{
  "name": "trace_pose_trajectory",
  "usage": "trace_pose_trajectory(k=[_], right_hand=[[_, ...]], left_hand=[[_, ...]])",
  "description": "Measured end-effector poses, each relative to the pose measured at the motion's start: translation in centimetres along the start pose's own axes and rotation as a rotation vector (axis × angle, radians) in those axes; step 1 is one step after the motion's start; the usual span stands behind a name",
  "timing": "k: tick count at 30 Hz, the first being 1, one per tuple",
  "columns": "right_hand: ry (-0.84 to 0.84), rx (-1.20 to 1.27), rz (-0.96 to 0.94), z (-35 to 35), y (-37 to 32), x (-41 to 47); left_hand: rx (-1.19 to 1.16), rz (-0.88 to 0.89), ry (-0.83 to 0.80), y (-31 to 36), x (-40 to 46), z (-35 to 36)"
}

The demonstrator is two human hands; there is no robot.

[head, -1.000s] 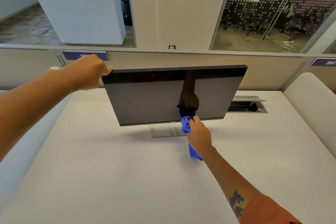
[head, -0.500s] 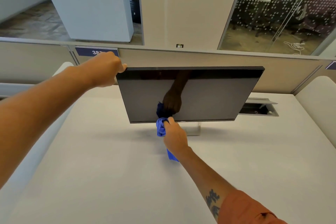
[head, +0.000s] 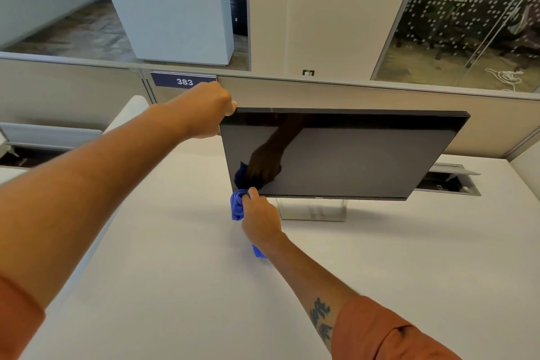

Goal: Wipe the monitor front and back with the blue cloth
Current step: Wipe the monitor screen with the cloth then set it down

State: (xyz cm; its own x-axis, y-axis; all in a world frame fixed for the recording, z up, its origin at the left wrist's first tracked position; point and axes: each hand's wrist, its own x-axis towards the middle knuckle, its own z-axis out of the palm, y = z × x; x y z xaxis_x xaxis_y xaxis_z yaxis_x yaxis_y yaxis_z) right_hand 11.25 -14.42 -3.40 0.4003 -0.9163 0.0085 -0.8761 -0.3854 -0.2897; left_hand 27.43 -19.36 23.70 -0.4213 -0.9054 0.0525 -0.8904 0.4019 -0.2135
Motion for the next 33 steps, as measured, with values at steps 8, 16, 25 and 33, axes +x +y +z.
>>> trace_pose_trajectory(k=[8, 16, 25, 33], right_hand=[[-0.028, 0.047, -0.026, 0.7, -2.2, 1.0], [0.045, 0.504, 0.122, 1.1, -2.3, 0.1], [0.039, 0.856, 0.312, -0.6, -3.4, 0.9], [0.038, 0.952, 0.347, -3.1, -4.4, 1.7]], left_hand=[[-0.005, -0.004, 0.008, 0.1, -0.5, -0.2], [-0.017, 0.009, 0.0, 0.0, -0.3, -0.2], [-0.083, 0.004, -0.017, -0.4, -0.3, -0.1], [-0.089, 0.039, -0.074, -0.8, -0.4, -0.7]])
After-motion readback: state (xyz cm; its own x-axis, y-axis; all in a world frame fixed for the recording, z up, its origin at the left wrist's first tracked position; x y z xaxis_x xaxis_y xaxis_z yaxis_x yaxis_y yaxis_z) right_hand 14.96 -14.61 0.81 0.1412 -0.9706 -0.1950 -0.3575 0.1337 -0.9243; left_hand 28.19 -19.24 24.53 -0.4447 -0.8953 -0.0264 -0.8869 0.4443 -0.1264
